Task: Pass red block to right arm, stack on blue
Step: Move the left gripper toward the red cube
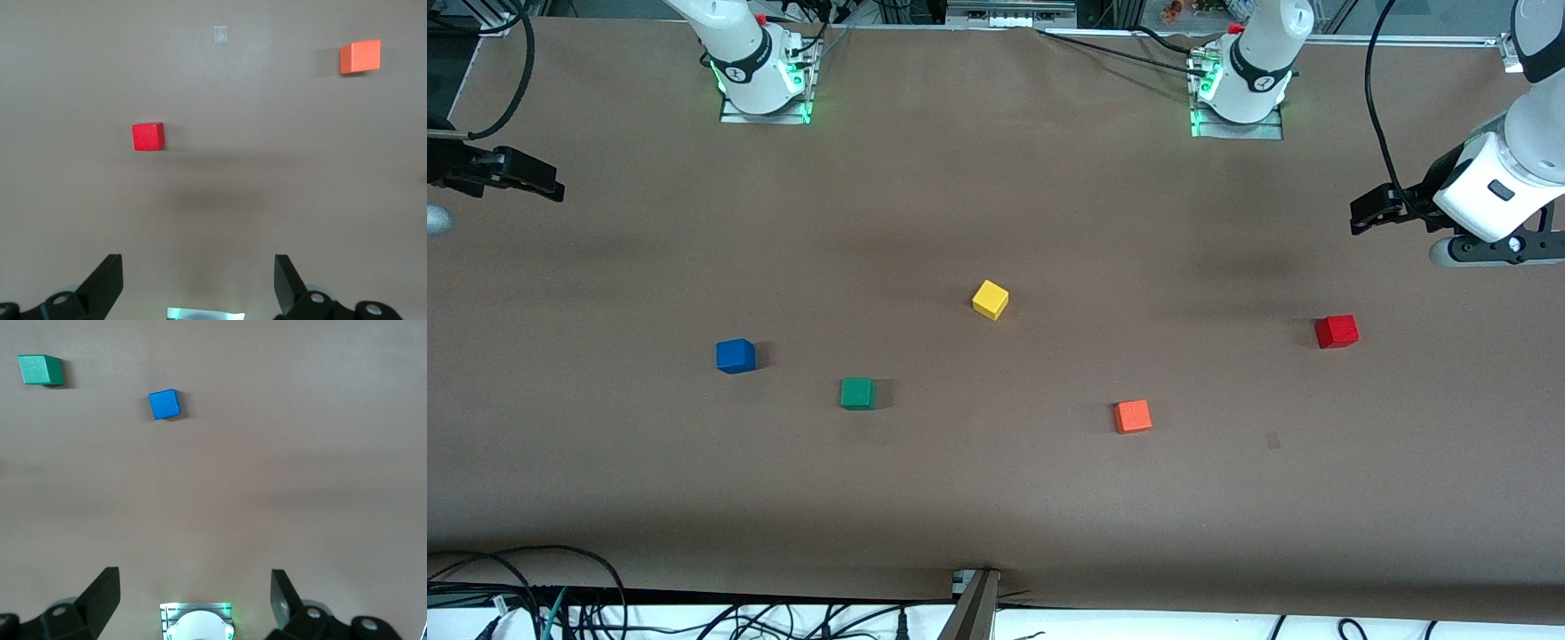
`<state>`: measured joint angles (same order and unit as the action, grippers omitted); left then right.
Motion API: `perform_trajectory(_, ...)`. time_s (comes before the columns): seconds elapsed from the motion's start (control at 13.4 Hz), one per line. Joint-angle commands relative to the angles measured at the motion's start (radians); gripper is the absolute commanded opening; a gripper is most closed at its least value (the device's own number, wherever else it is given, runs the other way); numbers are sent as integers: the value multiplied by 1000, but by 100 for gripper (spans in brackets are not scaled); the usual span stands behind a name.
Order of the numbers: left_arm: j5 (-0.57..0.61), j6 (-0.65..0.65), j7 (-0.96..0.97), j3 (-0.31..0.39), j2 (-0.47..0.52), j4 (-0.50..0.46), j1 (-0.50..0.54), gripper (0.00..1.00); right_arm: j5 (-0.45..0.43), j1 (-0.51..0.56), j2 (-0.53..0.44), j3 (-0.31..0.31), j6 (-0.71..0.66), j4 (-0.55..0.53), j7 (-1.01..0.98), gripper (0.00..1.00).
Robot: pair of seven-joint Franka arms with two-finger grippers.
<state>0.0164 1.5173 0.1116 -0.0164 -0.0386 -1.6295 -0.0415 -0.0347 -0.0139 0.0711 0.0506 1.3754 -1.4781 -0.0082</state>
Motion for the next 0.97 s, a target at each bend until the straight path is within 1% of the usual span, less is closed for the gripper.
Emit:
perform_trajectory(0.0,0,-34,-10,9,-30,43,-11,100,7,8,-2,-3,5,-1,-10,100)
perform_trajectory(0.3,42,-23,-26,4,-35,37,-8,100,7,8,-1,-3,5,1,-9,100)
perform_trajectory(0.52,79,96,-32,7,-35,-29,9,100,7,8,-2,-3,5,1,-10,100)
perform_trajectory(0.67,79,179,-64,6,-32,-111,57,100,7,8,-2,-3,5,1,-9,100)
perform_trajectory(0.82,63,295,-101,4,-38,-202,119,100,7,8,-2,-3,5,1,-9,100)
perform_trajectory(0.9,60,369,-101,4,-41,-260,135,100,7,8,-1,-3,5,1,-9,100)
